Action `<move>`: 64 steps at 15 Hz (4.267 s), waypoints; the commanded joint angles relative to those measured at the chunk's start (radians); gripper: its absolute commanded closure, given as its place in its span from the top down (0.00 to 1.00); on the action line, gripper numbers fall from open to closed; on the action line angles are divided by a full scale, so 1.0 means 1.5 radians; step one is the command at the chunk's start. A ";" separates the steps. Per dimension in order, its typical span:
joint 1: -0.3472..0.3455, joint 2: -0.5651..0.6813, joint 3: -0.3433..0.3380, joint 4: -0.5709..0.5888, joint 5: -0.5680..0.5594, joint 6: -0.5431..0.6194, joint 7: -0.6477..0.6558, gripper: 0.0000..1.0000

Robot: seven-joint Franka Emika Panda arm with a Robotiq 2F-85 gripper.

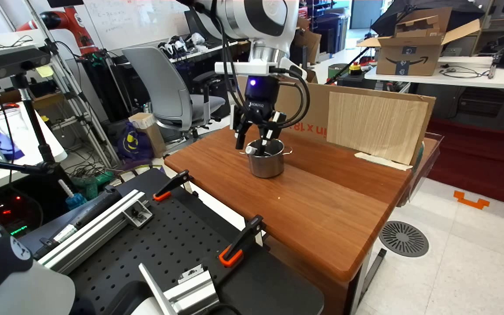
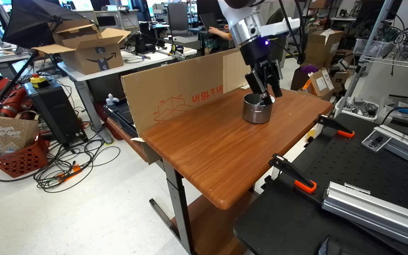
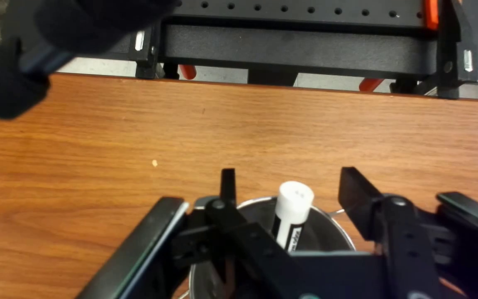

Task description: Remove the marker from the silver pot.

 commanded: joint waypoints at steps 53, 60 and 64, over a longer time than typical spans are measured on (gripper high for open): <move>0.093 0.041 0.062 0.057 0.000 0.109 0.051 0.05; 0.106 0.104 0.050 0.092 -0.010 0.114 0.090 0.05; 0.110 0.133 0.043 0.116 -0.010 0.109 0.110 0.05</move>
